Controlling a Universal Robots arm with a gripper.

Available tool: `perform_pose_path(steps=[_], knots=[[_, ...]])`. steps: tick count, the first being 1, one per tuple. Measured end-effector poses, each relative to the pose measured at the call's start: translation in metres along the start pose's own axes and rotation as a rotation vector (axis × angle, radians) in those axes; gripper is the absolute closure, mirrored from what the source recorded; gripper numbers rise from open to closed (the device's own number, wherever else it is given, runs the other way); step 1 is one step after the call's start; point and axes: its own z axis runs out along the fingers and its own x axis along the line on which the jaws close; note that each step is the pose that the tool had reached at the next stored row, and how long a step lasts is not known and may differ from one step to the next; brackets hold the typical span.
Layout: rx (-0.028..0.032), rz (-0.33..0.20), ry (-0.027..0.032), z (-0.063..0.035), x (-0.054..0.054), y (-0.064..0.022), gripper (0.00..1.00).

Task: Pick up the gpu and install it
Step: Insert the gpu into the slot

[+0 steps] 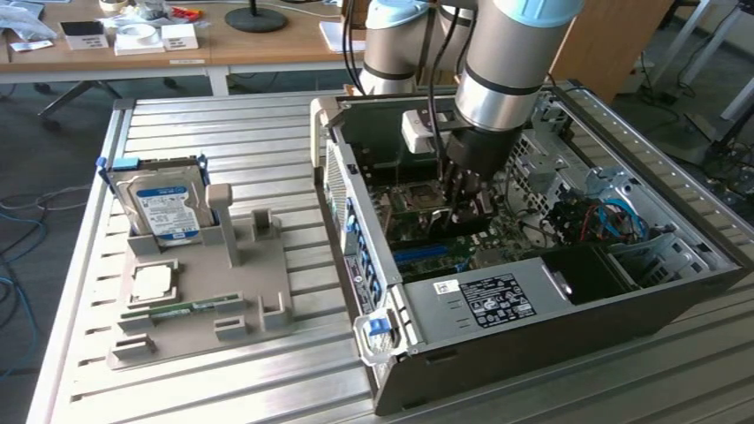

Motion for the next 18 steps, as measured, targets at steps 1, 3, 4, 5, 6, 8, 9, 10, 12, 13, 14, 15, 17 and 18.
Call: perform_pose_path(steps=[1,3,4,5,6,8,9,10,12,13,14,15,17,18], knots=[[0.0,0.0,0.0,0.0,0.0,0.0002,0.73],[0.0,0.0,0.0,0.0,0.0001,0.001,0.73],[0.0,0.0,0.0,0.0,0.0001,0.0011,0.73],[0.0,0.0,0.0,0.0,0.0001,0.0011,0.73],[0.0,0.0,0.0,0.0,0.0001,0.0011,0.73],[0.0,0.0,0.0,0.0,0.0001,0.0012,0.73],[0.0001,0.0,0.0,0.0,0.0001,0.0012,0.73],[0.0,0.0,0.0,-0.0001,0.0001,0.0018,0.73],[0.0,0.0,0.0,-0.0001,0.0002,0.0031,0.73],[0.0,0.0,0.0,-0.0001,0.0003,0.0037,0.73],[0.0,0.0,-0.0001,-0.0001,0.0002,0.0041,0.73],[-0.0001,0.0,0.0001,-0.0001,0.0005,0.0041,0.73],[-0.0001,0.0,0.0001,-0.0002,0.0017,0.004,0.73],[0.0,0.0,0.0,-0.0002,0.0023,0.004,0.73]])
